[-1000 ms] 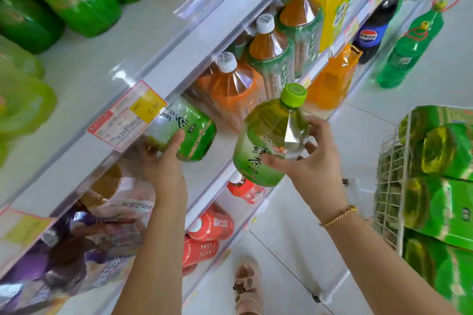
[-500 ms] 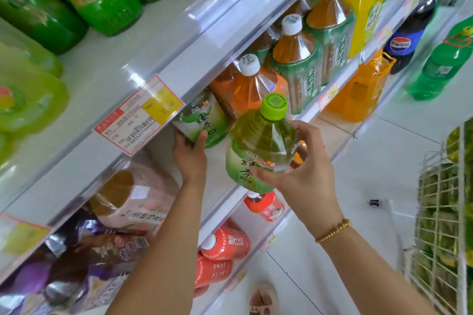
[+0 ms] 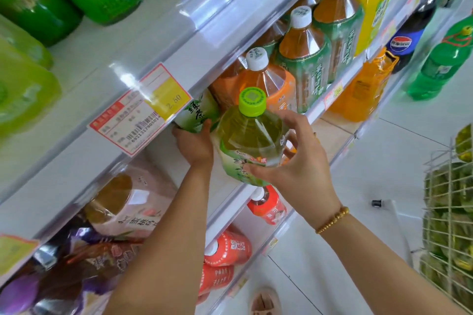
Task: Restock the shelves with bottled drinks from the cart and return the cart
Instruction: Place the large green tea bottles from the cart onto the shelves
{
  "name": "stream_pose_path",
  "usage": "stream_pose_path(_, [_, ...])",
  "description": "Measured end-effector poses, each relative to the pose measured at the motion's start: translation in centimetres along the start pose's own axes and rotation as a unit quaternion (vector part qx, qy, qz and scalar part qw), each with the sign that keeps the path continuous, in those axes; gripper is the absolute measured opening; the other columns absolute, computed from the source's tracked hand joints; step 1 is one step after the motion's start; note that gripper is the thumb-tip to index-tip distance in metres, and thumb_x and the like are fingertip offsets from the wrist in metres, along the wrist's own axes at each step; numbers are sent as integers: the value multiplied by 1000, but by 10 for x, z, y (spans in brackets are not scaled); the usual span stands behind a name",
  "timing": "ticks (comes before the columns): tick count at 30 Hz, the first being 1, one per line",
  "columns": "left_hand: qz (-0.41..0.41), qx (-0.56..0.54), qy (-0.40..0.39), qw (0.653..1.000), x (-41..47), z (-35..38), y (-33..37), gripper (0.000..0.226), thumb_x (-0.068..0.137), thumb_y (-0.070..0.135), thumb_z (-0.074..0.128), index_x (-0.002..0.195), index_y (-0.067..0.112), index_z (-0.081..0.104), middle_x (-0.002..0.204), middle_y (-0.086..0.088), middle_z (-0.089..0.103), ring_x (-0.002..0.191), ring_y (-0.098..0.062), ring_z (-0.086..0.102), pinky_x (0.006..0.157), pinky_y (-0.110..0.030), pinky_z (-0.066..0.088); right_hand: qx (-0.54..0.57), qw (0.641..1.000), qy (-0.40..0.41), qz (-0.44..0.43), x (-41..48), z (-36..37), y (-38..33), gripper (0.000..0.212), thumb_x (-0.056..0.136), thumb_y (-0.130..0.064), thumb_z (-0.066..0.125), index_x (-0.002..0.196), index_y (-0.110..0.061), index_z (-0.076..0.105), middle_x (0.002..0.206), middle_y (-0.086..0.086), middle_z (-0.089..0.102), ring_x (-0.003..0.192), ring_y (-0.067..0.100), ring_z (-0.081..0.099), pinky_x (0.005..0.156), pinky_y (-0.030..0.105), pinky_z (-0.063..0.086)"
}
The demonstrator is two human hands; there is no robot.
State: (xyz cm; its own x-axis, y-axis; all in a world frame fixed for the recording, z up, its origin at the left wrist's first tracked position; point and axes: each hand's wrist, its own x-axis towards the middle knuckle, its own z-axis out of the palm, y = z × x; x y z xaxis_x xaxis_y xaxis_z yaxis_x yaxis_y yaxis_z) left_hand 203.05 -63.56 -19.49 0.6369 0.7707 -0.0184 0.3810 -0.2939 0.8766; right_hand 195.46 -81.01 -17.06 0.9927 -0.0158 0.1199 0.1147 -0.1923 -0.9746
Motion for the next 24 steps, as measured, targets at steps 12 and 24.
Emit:
stream_pose_path(12, [79, -35, -170, 982, -74, -81, -39, 66, 76, -10, 68, 134, 6, 41, 125, -9, 59, 114, -20, 57, 98, -25, 47, 73, 995, -73, -11, 0, 67, -8, 81, 55, -16, 85, 126, -25, 47, 122, -10, 53, 110, 6, 51, 94, 27, 45])
stream_pose_path(24, [20, -85, -50, 995, -81, -57, -62, 66, 88, -7, 52, 146, 5, 22, 145, -11, 41, 132, -19, 42, 83, 6, 35, -105, 969, -217, -44, 38, 112, 19, 77, 84, -25, 68, 147, -24, 25, 92, 9, 60, 87, 23, 56, 68, 16, 32])
